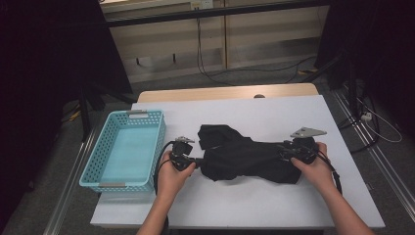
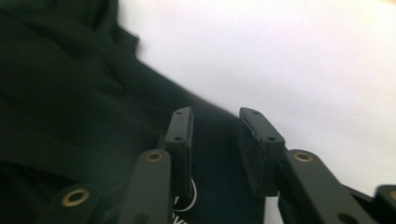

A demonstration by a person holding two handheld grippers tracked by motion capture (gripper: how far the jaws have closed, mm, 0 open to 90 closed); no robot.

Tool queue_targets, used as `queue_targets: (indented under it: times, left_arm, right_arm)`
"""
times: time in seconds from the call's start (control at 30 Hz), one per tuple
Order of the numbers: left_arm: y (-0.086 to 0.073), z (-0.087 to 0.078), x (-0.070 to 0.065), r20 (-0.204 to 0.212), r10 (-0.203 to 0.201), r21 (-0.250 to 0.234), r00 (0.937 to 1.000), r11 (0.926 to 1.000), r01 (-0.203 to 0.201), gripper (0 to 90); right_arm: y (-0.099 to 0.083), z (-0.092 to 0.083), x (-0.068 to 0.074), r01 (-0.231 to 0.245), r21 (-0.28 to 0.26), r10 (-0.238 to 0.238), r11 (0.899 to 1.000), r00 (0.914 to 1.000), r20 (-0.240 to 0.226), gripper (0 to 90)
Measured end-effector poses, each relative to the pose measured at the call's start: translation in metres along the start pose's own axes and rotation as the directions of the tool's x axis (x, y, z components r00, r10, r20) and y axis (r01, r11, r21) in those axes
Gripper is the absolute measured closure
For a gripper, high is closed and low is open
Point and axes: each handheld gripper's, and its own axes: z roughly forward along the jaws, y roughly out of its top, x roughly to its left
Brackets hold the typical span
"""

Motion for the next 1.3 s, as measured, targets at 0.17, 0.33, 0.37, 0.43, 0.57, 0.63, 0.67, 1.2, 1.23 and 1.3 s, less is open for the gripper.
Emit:
queue_targets:
  times: [0.17,0.33,0.37,0.43,0.57,0.63,0.67,1.2,1.23,1.3]
  left_arm:
    - [-0.001,0.001,0.0,-0.001,0.002,0.004,1.0,1.0,-0.002,86.4]
    - [-0.001,0.001,-0.001,-0.003,0.008,0.002,1.0,1.0,-0.008,86.4]
    - [-0.001,0.002,-0.001,0.0,0.007,0.002,1.0,1.0,-0.007,86.4]
    - [-0.001,0.005,-0.002,0.002,0.013,0.008,0.9999,0.9999,-0.013,86.3]
    - [-0.001,0.007,-0.002,-0.001,0.008,0.01,1.0,0.9999,-0.008,85.6]
    - [-0.001,0.006,-0.001,0.004,0.004,0.009,1.0,1.0,-0.004,81.1]
    - [-0.001,0.006,0.0,0.001,0.001,-0.003,1.0,1.0,-0.001,81.1]
    - [0.015,0.024,0.013,-0.011,-0.039,-0.097,0.9992,0.9946,0.037,66.2]
    - [0.014,0.026,0.012,-0.003,-0.041,-0.096,0.9992,0.9946,0.041,66.2]
    - [0.015,0.027,0.012,0.006,-0.046,-0.078,0.9989,0.9958,0.046,84.3]
  right_arm:
    - [-0.001,-0.001,-0.003,-0.025,-0.019,0.024,1.0,0.9992,-0.033,90.0]
    - [0.003,-0.015,-0.015,-0.066,-0.102,0.067,0.993,0.9977,0.009,90.0]
    - [0.003,-0.018,-0.018,-0.074,-0.116,0.077,0.99,0.9968,0.02,90.0]
    - [0.003,-0.024,-0.025,-0.093,-0.164,0.099,0.982,0.9947,0.027,90.0]
    - [0.0,-0.017,-0.022,-0.094,-0.13,0.1,0.987,0.9944,0.036,88.9]
    - [0.0,-0.014,-0.02,-0.081,-0.114,0.085,0.99,0.996,0.028,87.0]
    - [0.0,-0.01,-0.016,-0.059,-0.091,0.062,0.994,0.9973,0.038,83.0]
    - [-0.005,-0.022,-0.011,-0.042,-0.067,0.046,0.997,0.997,0.062,59.4]
    - [-0.005,-0.022,-0.011,-0.042,-0.067,0.046,0.997,0.997,0.062,59.4]
    - [-0.007,-0.026,-0.011,-0.048,-0.061,0.051,0.997,0.9972,0.054,58.0]
